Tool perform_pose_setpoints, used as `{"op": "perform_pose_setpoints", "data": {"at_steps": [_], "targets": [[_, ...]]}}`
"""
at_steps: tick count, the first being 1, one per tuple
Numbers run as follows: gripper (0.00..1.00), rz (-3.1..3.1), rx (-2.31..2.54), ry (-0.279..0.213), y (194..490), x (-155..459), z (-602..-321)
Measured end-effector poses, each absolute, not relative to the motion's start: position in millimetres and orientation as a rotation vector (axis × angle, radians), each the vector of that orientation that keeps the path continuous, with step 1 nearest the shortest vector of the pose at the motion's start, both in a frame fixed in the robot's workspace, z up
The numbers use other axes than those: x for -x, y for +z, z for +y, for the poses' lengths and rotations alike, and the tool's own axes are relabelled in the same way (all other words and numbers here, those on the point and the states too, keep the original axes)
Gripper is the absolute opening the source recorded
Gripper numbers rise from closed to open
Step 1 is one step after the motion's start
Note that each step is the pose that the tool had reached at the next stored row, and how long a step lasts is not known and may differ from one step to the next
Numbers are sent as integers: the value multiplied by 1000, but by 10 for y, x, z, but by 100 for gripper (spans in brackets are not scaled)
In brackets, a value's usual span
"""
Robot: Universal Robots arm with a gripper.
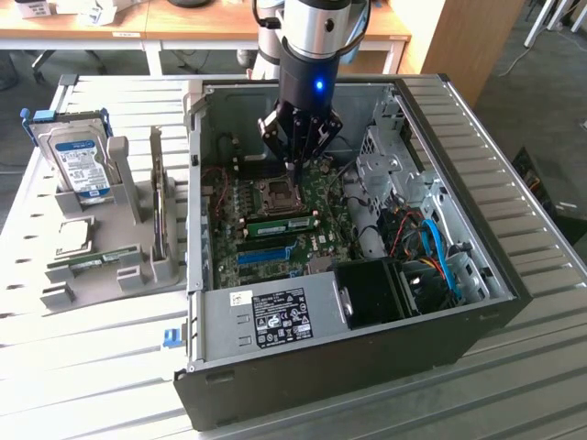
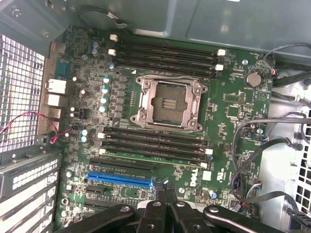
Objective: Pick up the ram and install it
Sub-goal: 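Press down the ram until it locks into place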
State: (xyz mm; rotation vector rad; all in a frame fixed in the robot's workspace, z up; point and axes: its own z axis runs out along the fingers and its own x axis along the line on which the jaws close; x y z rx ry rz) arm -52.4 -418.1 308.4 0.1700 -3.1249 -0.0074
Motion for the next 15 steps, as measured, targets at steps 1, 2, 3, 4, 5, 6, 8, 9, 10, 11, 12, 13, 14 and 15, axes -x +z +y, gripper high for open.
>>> {"op": "perform_pose_setpoints", "data": {"at_steps": [1,2,3,4,5,6,8,9,10,11,12,13,14,15], "targets": [[11,-3125,-165,-7,3086,525,-4181],[11,-3125,-159,-7,3087,525,-4181],[11,-3126,-152,-7,3087,525,-4181],[11,-3126,-145,-7,3087,525,-4181],[11,-3126,-138,-7,3087,525,-4181],[11,-3127,-132,-7,3088,525,-4181],[11,-3127,-123,-7,3089,525,-4181],[11,-3127,-120,-7,3089,525,-4181],[11,-3127,-118,-7,3089,525,-4181],[11,-3127,-118,-7,3089,525,-4181],[11,-3127,-118,-7,3089,525,-4181],[11,-3127,-118,-7,3089,525,-4181],[11,-3127,-118,-7,3089,525,-4181],[11,-3127,-118,-7,3089,525,-4181]]}}
